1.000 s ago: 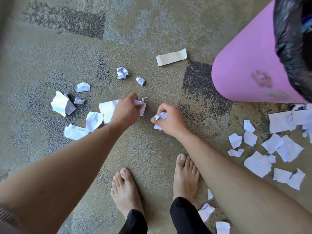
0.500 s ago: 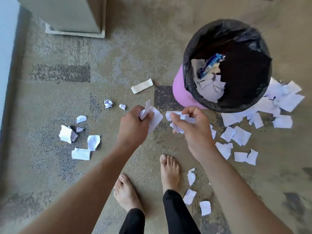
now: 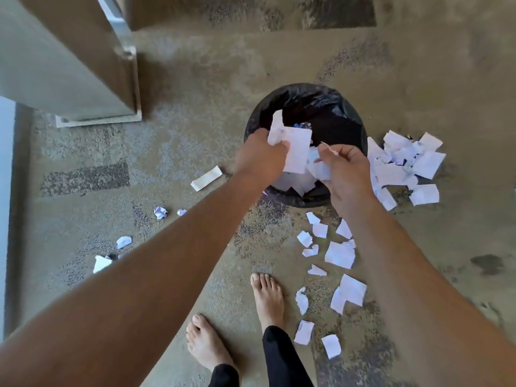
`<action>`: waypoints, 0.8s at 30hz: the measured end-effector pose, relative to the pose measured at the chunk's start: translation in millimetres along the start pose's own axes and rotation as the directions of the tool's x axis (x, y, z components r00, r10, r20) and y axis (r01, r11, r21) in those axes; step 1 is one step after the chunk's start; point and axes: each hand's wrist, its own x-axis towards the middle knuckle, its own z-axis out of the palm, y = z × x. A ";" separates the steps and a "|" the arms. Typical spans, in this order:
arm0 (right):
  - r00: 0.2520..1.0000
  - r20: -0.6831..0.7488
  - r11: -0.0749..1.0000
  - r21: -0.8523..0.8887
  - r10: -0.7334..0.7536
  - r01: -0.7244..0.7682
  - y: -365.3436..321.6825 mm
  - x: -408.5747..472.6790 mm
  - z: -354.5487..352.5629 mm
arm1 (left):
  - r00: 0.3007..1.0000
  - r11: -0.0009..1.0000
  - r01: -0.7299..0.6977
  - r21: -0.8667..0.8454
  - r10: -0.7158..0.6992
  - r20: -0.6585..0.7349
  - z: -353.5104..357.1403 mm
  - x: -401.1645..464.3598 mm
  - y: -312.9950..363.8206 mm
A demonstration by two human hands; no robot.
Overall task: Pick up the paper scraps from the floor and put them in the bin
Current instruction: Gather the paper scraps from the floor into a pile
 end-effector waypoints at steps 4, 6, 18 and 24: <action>0.998 0.063 0.996 -0.087 0.028 -0.022 -6.0 9.4 0.7 | 0.996 0.999 0.039 0.000 -0.039 0.084 6.1 7.3 3.8; 0.998 0.053 0.993 -0.116 -0.015 0.021 -3.0 7.4 -0.9 | 0.993 1.000 0.014 -0.011 -0.013 0.115 6.1 5.0 -1.2; 0.887 0.164 0.880 -0.142 -0.431 0.454 19.1 -72.1 16.0 | 0.979 0.978 -0.169 -0.120 0.153 -0.132 -41.5 -50.2 -68.4; 0.818 0.412 0.839 -0.192 -0.402 0.509 55.6 -116.2 68.5 | 0.955 0.983 -0.161 -0.092 0.131 -0.267 -91.5 -81.9 -136.1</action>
